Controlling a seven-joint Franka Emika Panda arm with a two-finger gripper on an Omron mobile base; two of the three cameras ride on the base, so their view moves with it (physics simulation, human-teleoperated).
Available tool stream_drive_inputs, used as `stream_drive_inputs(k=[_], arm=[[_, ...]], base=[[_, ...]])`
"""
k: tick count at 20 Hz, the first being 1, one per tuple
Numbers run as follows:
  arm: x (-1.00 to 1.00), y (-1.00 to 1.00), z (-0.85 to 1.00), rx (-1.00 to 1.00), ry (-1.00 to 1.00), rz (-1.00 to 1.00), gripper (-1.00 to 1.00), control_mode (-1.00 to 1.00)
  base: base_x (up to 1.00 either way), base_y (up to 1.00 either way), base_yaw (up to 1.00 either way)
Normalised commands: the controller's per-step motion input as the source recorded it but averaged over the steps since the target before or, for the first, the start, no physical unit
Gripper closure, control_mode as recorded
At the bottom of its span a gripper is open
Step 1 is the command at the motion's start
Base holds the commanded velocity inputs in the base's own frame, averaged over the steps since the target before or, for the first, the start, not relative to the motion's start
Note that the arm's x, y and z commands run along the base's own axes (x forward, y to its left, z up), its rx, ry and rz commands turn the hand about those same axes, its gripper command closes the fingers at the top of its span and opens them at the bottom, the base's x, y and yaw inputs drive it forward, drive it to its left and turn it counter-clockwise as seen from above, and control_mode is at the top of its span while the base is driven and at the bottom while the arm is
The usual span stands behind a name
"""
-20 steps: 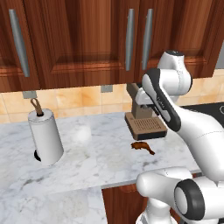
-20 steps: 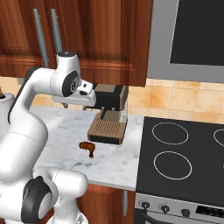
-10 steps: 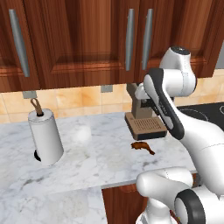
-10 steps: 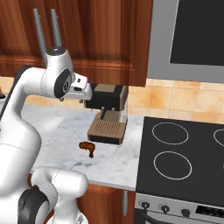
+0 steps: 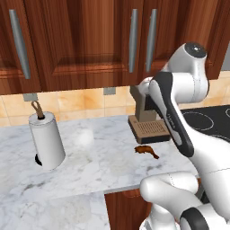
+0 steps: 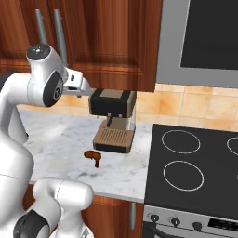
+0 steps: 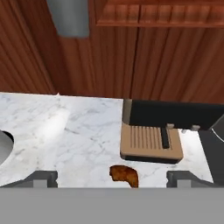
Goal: Retrieve the pan from the cabinet, then place the raw meat into the pan to avoid contamination.
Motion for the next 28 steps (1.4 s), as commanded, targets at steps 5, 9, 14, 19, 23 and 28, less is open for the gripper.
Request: stream_drive_inputs(k=[5, 9, 14, 19, 23, 28], arm=[[-0.02, 0.07, 0.42, 0.0, -0.18, -0.01, -1.0, -1.0], [0.0, 0.01, 0.36, 0.0, -0.16, -0.04, -1.0, -1.0], [0.0, 0.0, 0.39, 0.0, -0.14, -0.04, -1.0, -1.0], [0.0, 0.0, 0.42, 0.0, -0.08, -0.02, -1.0, -1.0], [0.06, 0.03, 0.34, 0.0, -0.02, 0.0, -1.0, -1.0], [0.12, 0.01, 0.24, 0.0, 0.0, 0.0, -1.0, -1.0]], base=[[0.0, 0.0, 0.0], [0.0, 0.0, 0.0], [0.0, 0.0, 0.0], [0.0, 0.0, 0.0], [0.0, 0.0, 0.0], [0.0, 0.0, 0.0]])
